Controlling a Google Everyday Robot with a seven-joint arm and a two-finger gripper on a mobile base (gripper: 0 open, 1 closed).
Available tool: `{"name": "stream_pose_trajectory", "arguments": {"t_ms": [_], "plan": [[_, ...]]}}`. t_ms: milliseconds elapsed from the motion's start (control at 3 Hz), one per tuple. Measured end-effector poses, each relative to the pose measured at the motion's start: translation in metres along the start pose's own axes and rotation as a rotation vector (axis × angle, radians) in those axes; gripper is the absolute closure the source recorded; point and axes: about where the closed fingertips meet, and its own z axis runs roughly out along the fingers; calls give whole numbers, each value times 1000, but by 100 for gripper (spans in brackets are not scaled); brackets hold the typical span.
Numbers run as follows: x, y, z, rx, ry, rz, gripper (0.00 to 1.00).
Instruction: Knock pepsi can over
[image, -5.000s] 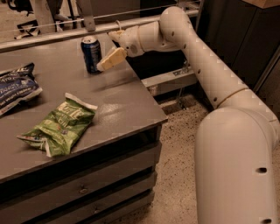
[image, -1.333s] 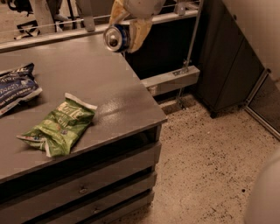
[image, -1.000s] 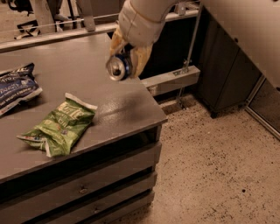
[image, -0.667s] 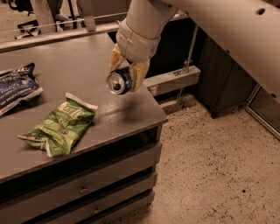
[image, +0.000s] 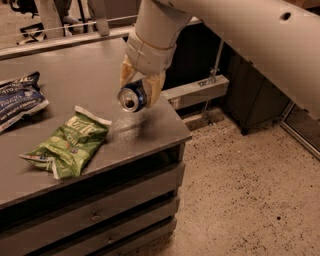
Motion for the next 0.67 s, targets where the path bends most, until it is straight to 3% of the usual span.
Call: {"name": "stream_pose_trajectory", "arguments": {"t_ms": [667], "plan": [[-17, -4, 47, -79, 59, -83, 100]]}}
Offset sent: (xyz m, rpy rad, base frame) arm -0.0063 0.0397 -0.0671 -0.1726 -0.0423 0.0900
